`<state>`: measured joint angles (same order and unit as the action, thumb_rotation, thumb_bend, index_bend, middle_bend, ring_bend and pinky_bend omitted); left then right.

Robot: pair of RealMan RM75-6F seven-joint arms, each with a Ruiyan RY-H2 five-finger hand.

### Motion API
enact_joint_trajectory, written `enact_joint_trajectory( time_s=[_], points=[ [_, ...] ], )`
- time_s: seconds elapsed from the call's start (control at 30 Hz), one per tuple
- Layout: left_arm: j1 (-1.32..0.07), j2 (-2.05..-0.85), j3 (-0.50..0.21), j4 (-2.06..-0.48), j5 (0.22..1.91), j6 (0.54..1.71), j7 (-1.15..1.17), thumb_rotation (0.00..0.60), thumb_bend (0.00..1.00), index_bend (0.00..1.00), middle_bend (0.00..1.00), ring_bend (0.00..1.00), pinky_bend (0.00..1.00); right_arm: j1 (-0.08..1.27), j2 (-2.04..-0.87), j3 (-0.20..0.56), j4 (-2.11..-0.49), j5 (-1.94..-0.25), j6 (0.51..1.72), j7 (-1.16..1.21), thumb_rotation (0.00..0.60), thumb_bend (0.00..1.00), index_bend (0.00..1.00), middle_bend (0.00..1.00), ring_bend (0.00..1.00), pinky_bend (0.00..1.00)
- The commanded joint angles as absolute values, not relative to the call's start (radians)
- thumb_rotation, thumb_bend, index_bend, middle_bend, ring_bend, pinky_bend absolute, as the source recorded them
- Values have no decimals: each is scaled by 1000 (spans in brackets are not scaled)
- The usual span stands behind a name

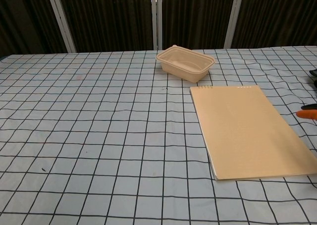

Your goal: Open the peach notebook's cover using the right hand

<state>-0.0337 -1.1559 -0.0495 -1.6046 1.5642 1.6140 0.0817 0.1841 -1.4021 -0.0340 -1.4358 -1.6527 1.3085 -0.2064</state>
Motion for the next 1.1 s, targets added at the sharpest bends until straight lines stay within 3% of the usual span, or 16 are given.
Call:
enact_joint_trajectory(
  time_s=[0.03,1.1],
  points=[
    [-33,-1155,-51,-1604,1563,1616,79,600,110,0,0,0,0,195,-1418,-23,-1421,-1632,1291,-209,600,262,0,0,0,0],
    [-28,-1154,-52,-1608,1567,1628,84,600,110,0,0,0,0,242,-1510,-10,-1295,-1511,1183,-206,600,280,0,0,0,0]
  ],
)
